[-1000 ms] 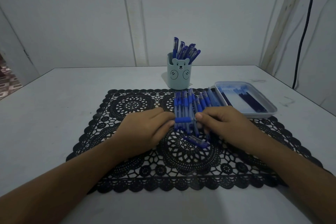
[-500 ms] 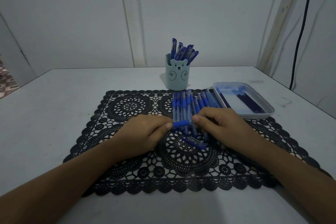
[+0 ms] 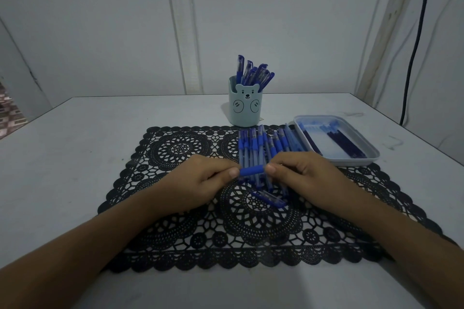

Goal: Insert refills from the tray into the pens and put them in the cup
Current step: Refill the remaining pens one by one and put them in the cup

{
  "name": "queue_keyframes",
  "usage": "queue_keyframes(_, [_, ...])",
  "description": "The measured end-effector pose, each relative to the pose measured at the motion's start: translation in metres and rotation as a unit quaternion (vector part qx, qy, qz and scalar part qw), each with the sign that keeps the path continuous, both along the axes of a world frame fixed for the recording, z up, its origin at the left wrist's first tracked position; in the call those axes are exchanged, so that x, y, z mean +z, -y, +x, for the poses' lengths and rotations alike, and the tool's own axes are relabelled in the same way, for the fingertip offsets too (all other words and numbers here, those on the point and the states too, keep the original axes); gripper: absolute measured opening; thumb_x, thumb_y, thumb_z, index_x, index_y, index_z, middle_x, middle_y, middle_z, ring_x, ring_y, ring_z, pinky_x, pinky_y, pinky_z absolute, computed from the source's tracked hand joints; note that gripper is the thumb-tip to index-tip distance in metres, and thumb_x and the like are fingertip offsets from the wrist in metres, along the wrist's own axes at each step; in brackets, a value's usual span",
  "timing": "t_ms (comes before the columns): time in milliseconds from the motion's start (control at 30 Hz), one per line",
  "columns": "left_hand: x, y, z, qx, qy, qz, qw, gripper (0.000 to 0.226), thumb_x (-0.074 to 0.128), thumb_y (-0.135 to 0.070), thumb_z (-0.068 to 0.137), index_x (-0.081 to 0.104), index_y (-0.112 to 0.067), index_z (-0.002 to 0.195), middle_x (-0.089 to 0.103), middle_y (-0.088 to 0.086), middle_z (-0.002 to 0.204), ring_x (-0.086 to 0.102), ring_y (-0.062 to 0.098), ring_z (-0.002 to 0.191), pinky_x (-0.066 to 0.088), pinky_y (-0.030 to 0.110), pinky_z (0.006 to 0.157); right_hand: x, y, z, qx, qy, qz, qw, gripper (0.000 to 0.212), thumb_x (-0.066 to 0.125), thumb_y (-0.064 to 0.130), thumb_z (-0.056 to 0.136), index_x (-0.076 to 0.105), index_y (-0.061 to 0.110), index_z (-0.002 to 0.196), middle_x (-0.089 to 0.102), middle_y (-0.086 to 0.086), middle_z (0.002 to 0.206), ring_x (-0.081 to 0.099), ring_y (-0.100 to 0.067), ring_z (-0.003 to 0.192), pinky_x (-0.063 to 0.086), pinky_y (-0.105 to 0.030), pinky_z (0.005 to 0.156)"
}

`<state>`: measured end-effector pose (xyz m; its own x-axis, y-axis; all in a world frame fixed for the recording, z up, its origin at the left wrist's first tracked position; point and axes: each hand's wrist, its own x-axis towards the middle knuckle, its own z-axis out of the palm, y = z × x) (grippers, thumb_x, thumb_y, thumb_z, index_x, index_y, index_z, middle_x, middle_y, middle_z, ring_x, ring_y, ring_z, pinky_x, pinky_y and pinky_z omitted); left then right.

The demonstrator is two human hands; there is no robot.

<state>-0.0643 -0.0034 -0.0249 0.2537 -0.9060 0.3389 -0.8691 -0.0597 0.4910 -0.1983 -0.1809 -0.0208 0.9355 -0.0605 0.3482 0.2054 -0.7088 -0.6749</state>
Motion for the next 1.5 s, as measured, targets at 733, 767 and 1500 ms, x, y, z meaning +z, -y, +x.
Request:
queue_keyframes(733, [-0.008,-0.002,-0.001,0.071,0.018,-0.003,0.997,0.027,0.045,-0.033,0.085,0.066,-0.022,0.097,0.052,-0.022,0.062,0.05,-0.005,0.063,0.036,0.008,0.056,-0.003,-0.001,0.001,-0.025,0.005,-0.041,0.999,0.012,0.052,0.04,0.085,0.057,0.033,0.077,0.059,0.004,0.066,0.054,-0.014,0.062,0.041,-0.02,0.053])
queue_keyframes(767, [-0.008,-0.002,-0.001,0.072,0.017,-0.004,0.997,0.027,0.045,-0.033,0.085,0.066,-0.022,0.097,0.052,-0.022,0.063,0.05,-0.005,0.062,0.036,0.008,0.056,-0.004,-0.001,0.001,-0.021,0.008,-0.039,0.999,0.005,0.057,0.033,0.085,0.054,0.035,0.081,0.06,0.005,0.07,0.055,-0.011,0.066,0.042,-0.019,0.056])
queue_keyframes(1500, [-0.008,-0.001,0.0,0.07,0.001,-0.001,0.998,0.017,0.048,-0.029,0.091,0.063,-0.023,0.095,0.055,-0.025,0.062,0.049,-0.003,0.058,0.035,0.008,0.053,-0.001,-0.004,0.001,-0.06,0.037,0.018,0.997,0.018,0.062,0.017,0.084,0.057,0.035,0.083,0.062,0.01,0.078,0.056,-0.001,0.073,0.044,-0.01,0.065])
